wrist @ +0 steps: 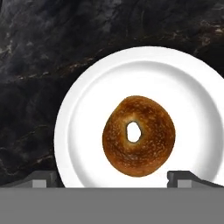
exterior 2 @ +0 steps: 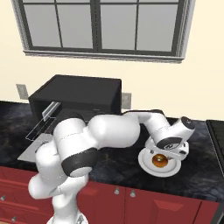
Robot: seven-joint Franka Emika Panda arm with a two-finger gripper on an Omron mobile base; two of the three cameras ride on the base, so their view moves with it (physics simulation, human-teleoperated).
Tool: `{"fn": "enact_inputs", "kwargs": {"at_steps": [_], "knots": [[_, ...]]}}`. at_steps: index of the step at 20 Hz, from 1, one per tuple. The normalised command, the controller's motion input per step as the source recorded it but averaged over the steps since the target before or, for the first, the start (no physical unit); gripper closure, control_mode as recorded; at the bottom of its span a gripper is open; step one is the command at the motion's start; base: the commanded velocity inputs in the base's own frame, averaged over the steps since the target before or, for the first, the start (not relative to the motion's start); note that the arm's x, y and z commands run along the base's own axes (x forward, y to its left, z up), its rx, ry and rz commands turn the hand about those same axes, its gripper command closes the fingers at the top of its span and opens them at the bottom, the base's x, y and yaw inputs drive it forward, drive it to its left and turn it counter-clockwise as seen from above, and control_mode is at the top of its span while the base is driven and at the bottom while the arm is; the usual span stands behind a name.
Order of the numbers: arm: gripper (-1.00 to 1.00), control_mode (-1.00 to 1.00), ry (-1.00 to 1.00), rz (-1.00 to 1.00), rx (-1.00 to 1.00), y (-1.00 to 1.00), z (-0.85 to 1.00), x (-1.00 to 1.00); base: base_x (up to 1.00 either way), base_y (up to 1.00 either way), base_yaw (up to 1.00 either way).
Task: Pick up the bagel from the plate, place it on the toaster oven rack, close the door, and set the timer.
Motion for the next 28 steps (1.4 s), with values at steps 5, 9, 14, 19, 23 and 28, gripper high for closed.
{"fn": "enact_inputs", "kwargs": {"at_steps": [5, 9, 14, 19, 23, 28], "knots": [[-1.00, -1.00, 0.00, -0.22, 0.01, 0.00, -0.28, 0.00, 0.00, 0.00, 0.00], [-1.00, -1.00, 0.00, -0.18, 0.01, 0.00, -0.29, 0.00, 0.00, 0.00, 0.00], [-1.00, -1.00, 0.00, -0.13, 0.01, 0.02, -0.10, 0.00, 0.00, 0.00, 0.00], [-1.00, -1.00, -0.01, -0.09, 0.01, 0.20, -0.01, 0.00, 0.00, 0.00, 0.00], [-1.00, -1.00, 0.00, -0.07, 0.00, 0.47, -0.06, 0.00, 0.00, 0.00, 0.00], [-1.00, -1.00, 0.00, -0.09, 0.00, 0.16, -0.10, 0.00, 0.00, 0.00, 0.00]]}}
